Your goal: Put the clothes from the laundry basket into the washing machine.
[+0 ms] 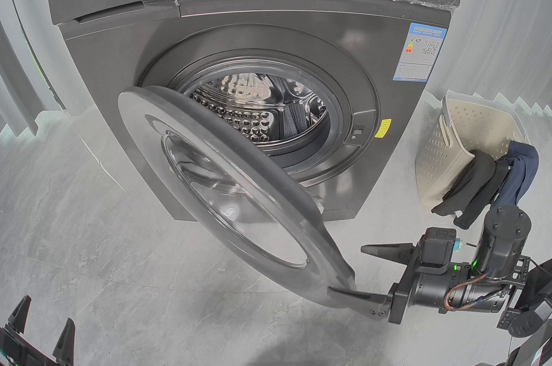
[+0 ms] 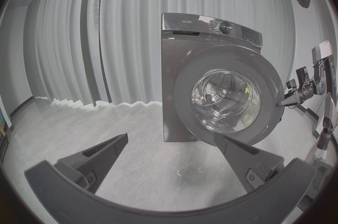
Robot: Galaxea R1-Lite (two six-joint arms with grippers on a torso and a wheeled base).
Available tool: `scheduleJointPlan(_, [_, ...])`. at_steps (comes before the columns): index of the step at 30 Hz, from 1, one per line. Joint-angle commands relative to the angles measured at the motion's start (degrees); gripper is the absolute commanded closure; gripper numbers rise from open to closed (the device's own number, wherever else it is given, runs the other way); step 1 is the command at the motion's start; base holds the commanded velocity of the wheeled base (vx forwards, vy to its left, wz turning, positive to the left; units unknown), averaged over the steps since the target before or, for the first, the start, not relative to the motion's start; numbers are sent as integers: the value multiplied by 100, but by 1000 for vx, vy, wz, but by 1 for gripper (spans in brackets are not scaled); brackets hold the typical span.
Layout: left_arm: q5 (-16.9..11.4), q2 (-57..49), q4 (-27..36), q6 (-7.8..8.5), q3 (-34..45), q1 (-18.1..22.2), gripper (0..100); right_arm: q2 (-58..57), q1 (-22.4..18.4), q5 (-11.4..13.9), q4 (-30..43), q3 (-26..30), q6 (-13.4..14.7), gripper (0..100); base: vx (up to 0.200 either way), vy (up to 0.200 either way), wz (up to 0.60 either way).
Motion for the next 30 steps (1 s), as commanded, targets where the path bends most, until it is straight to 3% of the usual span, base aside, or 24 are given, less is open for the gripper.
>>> scheduleJointPlan(1, [-4, -104, 0, -4, 92, 1, 0, 118, -189, -19, -22, -127, -25, 0, -200, 0, 0])
scheduleJointPlan(10, [5, -104, 0, 13, 92, 1, 0, 548, -110, -28, -242, -241, -25, 0, -200, 0, 0])
scheduleJointPlan(16, [5, -104, 0, 13, 92, 1, 0, 654, 119, -37, -435, -162, -25, 0, 0, 0, 0])
scheduleJointPlan(23, [5, -104, 0, 4, 92, 1, 0, 320, 83, -37, -435, 234, -34, 0, 0, 0, 0])
scheduleJointPlan(26, [5, -104, 0, 13, 92, 1, 0, 21, -119, -89, -417, 796, -60, 0, 0, 0, 0])
scheduleJointPlan(30, [5, -104, 0, 13, 92, 1, 0, -5, -980, -98, -435, 911, -148, 0, 0, 0, 0])
